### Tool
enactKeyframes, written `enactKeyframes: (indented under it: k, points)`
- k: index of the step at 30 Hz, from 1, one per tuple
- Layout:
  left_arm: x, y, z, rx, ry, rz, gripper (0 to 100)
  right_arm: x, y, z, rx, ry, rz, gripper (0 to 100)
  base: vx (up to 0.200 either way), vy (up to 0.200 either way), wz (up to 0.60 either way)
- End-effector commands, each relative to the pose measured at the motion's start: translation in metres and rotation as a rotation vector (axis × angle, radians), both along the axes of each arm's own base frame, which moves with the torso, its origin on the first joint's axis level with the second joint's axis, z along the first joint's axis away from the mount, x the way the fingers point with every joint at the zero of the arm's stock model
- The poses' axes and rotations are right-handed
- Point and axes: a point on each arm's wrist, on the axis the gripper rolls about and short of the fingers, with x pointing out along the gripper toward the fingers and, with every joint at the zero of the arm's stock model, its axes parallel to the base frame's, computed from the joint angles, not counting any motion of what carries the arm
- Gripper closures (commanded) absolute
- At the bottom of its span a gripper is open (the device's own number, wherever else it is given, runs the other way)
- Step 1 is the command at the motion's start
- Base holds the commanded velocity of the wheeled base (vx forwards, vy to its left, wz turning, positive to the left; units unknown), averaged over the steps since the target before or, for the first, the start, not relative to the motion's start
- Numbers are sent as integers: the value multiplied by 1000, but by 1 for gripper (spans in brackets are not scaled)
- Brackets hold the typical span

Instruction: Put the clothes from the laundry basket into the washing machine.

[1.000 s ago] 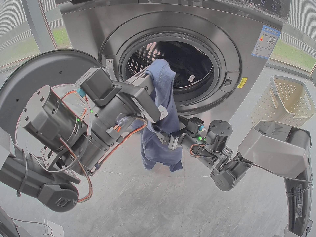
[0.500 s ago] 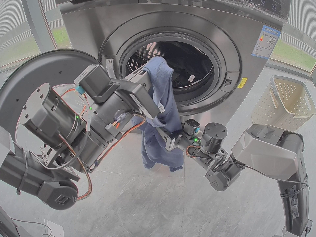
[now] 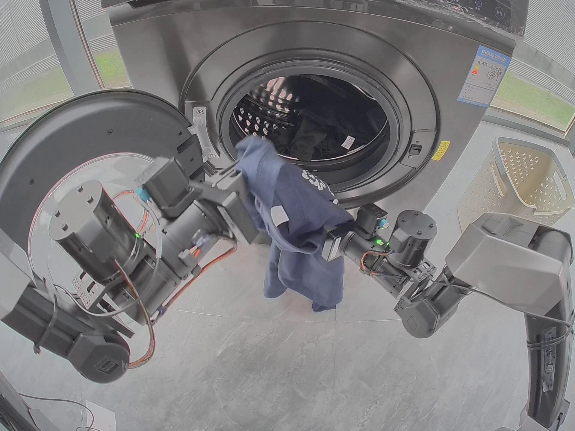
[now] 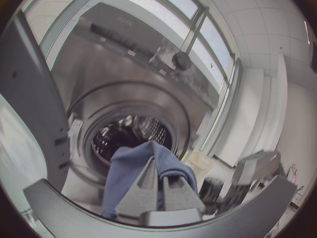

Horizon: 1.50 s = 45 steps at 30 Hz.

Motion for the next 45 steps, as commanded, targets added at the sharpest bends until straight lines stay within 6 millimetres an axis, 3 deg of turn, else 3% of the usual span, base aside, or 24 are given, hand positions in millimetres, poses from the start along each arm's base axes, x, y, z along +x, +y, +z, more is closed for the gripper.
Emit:
enactKeyframes:
  k: [1,5,14,19,26,27,32,36,45]
  points:
    - [13,13,-57,125,171,56,100,-8,-18,48,58,-87,-23,100,0,0,0]
    - [22,19,-90,183,253,91,100,-16,-21,62,71,-108,-20,100,0,0,0]
    - [35,16,-133,275,358,98,100,-33,-19,97,116,-170,0,100,0,0,0]
    - [40,10,-148,310,378,90,100,-39,-14,104,131,-183,8,100,0,0,0]
    - [44,7,-153,312,380,87,100,-39,-14,103,130,-182,6,100,0,0,0]
    - [44,7,-152,311,379,86,0,-39,-14,103,131,-183,6,100,0,0,0]
    - [32,8,-160,341,417,68,0,-37,-15,106,134,-188,3,100,0,0,0]
    - [6,8,-169,404,475,18,0,-35,-16,107,131,-185,-3,100,0,0,0]
    - [-7,-1,-141,365,388,-55,0,-35,-12,105,129,-180,3,100,0,0,0]
